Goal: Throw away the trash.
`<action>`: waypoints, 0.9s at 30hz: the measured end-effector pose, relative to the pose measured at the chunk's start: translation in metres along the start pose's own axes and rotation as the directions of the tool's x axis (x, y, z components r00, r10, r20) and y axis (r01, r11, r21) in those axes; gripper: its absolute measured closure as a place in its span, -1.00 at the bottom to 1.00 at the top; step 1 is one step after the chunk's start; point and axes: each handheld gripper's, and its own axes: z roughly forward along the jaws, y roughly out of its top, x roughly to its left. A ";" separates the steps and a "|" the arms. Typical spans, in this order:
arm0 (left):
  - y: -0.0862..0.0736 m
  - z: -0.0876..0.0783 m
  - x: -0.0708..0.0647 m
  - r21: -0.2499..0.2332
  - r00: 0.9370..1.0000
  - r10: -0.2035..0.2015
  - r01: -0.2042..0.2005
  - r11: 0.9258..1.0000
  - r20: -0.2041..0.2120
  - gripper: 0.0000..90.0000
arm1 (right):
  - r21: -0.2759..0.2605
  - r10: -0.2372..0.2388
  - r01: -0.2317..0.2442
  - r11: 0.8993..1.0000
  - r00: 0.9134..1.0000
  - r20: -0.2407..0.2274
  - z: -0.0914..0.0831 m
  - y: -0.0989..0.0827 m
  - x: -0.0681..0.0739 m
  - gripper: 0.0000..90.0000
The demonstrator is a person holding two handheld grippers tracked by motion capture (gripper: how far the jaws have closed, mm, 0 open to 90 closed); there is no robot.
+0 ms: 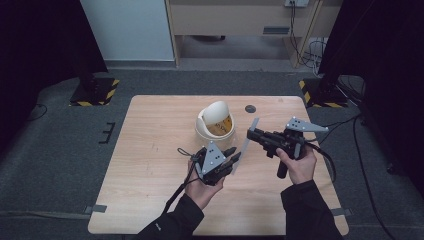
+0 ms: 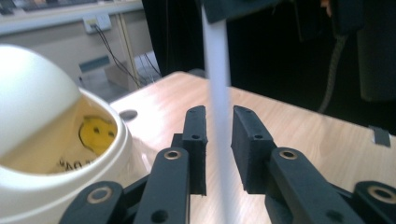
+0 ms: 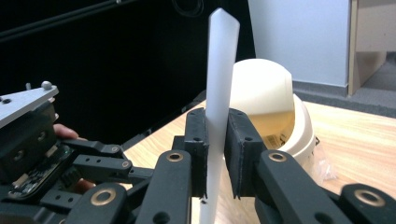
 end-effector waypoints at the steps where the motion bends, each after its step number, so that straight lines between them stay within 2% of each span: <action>1: -0.002 -0.002 0.002 0.008 1.000 0.001 -0.001 1.000 -0.003 0.65 | 0.000 -0.006 0.006 1.000 1.000 0.006 0.000 0.000 0.000 0.78; 5: -0.013 -0.012 0.014 0.049 1.000 -0.013 0.014 0.999 -0.018 0.59 | -0.004 -0.019 0.019 1.000 1.000 0.024 -0.003 0.000 0.000 0.78; 7: -0.021 -0.019 0.022 0.077 0.999 -0.026 0.028 0.997 -0.031 0.55 | -0.006 -0.022 0.022 1.000 0.999 0.031 -0.004 0.001 -0.001 0.78; 9: -0.031 -0.026 0.031 0.111 0.998 -0.054 0.058 0.992 -0.039 0.51 | -0.013 -0.026 0.027 1.000 0.999 0.040 -0.005 0.002 -0.001 0.78; 10: -0.031 -0.026 0.031 0.111 0.998 -0.054 0.058 0.992 -0.039 0.48 | -0.017 -0.030 0.030 0.999 0.999 0.045 -0.006 0.002 -0.002 0.78; 11: -0.041 -0.033 0.039 0.137 0.996 -0.078 0.085 0.987 -0.050 0.45 | -0.021 -0.032 0.033 0.999 0.998 0.050 -0.006 0.002 -0.002 0.79; 12: -0.041 -0.033 0.039 0.137 0.996 -0.078 0.085 0.987 -0.050 0.43 | -0.021 -0.032 0.033 0.999 0.998 0.050 -0.006 0.002 -0.002 0.79; 13: -0.052 -0.040 0.047 0.164 0.994 -0.090 0.099 0.981 -0.065 0.38 | -0.026 -0.039 0.041 0.999 0.997 0.062 -0.006 0.003 -0.003 0.79; 17: -0.075 -0.057 0.065 0.231 0.990 -0.090 0.112 0.966 -0.105 0.18 | -0.040 -0.047 0.050 0.998 0.996 0.080 -0.007 0.004 -0.004 0.79; 18: -0.075 -0.057 0.065 0.231 0.990 -0.090 0.112 0.966 -0.105 0.08 | -0.040 -0.047 0.050 0.998 0.996 0.080 -0.007 0.004 -0.004 0.79; 19: -0.087 -0.065 0.074 0.282 0.986 -0.117 0.147 0.948 -0.122 -0.05 | -0.056 -0.048 0.053 0.997 0.995 0.091 -0.007 0.005 -0.004 0.79; 21: -0.100 -0.074 0.082 0.308 0.981 -0.146 0.181 0.934 -0.131 -0.15 | -0.074 -0.046 0.054 0.996 0.994 0.101 -0.008 0.006 -0.005 0.79; 25: -0.118 -0.085 0.096 0.340 0.969 -0.189 0.234 0.911 -0.161 -0.34 | -0.111 -0.031 0.044 0.993 0.993 0.117 -0.009 0.010 -0.007 0.79; 27: -0.123 -0.086 0.101 0.346 0.965 -0.191 0.244 0.906 -0.179 -0.43 | -0.125 -0.028 0.044 0.991 0.992 0.127 -0.010 0.013 -0.008 0.79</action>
